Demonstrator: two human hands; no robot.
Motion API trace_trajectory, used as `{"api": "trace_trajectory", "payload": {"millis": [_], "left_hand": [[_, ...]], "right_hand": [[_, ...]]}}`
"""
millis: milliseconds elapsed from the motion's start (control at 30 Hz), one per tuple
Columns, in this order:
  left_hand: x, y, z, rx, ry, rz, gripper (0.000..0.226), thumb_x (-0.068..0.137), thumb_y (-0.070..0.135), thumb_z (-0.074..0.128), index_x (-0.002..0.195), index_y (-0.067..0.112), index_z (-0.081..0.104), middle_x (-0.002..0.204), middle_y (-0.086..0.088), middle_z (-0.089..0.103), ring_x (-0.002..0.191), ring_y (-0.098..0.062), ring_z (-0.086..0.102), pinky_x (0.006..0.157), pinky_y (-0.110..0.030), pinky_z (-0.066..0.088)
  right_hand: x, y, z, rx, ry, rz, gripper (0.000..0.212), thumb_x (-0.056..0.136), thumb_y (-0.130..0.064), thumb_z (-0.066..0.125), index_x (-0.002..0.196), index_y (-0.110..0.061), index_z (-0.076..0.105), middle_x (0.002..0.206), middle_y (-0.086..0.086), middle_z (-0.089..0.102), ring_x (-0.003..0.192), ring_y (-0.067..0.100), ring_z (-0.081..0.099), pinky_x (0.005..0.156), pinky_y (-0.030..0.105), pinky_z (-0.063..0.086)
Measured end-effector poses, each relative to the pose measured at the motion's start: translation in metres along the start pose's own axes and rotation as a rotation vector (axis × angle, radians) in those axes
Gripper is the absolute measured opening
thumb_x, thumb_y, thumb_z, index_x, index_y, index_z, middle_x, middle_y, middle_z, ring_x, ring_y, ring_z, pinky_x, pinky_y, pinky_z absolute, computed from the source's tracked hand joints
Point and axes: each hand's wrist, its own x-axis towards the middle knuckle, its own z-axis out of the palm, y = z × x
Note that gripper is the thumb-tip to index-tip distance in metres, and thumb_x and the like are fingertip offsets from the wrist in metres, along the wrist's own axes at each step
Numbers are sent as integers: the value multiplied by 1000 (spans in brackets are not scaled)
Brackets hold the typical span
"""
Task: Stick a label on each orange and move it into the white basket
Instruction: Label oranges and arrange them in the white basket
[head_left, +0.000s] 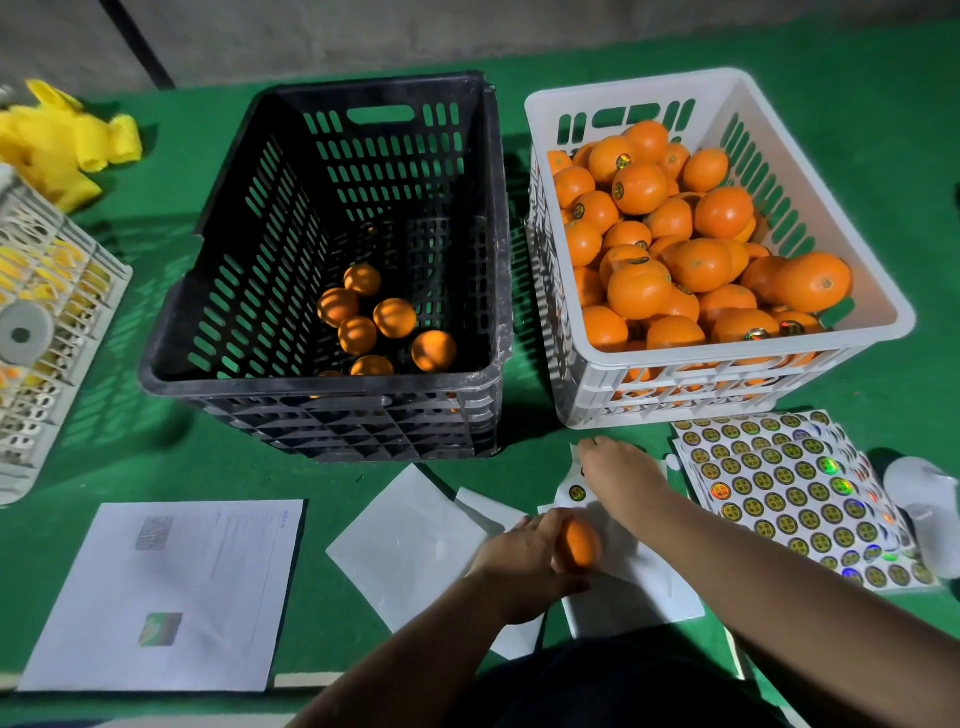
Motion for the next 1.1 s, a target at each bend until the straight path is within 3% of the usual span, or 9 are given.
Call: {"api": "trace_trajectory", "payload": {"millis": [333, 500, 600, 700, 800, 900, 1000, 1100], "left_hand": [[0, 1, -1, 16, -9, 1, 87, 86, 72, 64, 152, 41, 17, 148, -2, 54, 126, -31, 57, 100, -48, 51], [-1, 2, -1, 16, -11, 0, 87, 85, 72, 64, 151, 42, 17, 148, -2, 53, 127, -31, 57, 101, -48, 50], [-2, 2, -2, 15, -2, 5, 86, 85, 72, 65, 151, 42, 18, 148, -2, 54, 127, -30, 57, 101, -47, 50], [-2, 2, -3, 10, 0, 6, 85, 86, 71, 65, 151, 42, 19, 147, -3, 55, 127, -31, 58, 101, -47, 50], [-3, 3, -4, 4, -8, -1, 84, 86, 71, 65, 150, 43, 18, 146, -4, 56, 125, -32, 58, 101, -48, 51], [-4, 3, -4, -6, -17, 2, 84, 85, 71, 65, 150, 43, 18, 145, -4, 56, 123, -32, 60, 100, -47, 51], [-2, 2, -6, -65, -26, -7, 86, 85, 66, 70, 151, 43, 21, 143, -5, 57, 121, -32, 61, 100, -44, 51], [-2, 3, -7, -211, 42, 12, 84, 83, 52, 81, 149, 40, 31, 139, -2, 60, 119, -26, 61, 103, -41, 51]], "right_hand": [[3, -2, -10, 27, -90, 5, 24, 96, -3, 59, 119, -10, 61, 106, 8, 68, 97, 27, 69, 81, 36, 56], [6, -3, -18, 18, -149, -31, 12, 97, -6, 58, 107, -11, 62, 82, 2, 55, 86, 26, 66, 76, 35, 54], [7, 1, -25, 48, -175, -50, 10, 99, -10, 58, 91, -15, 54, 73, -1, 49, 75, 22, 58, 68, 32, 44], [6, 10, -31, 119, -213, -86, 11, 98, -13, 58, 88, -11, 54, 71, 1, 50, 72, 22, 54, 61, 29, 38], [1, 22, -36, 275, -261, -105, 9, 96, -18, 61, 92, -10, 59, 85, 6, 61, 78, 23, 56, 67, 33, 42], [-11, 33, -44, 530, -200, -57, 10, 94, -28, 66, 89, -21, 60, 97, -2, 64, 88, 18, 61, 77, 35, 49], [-39, 34, -50, 786, -1, 7, 22, 93, -36, 71, 77, -26, 60, 82, -6, 62, 75, 6, 58, 66, 29, 42], [-76, 24, -48, 949, -136, 50, 21, 95, -42, 69, 81, -26, 66, 80, -4, 67, 70, 3, 59, 68, 27, 46]]}}
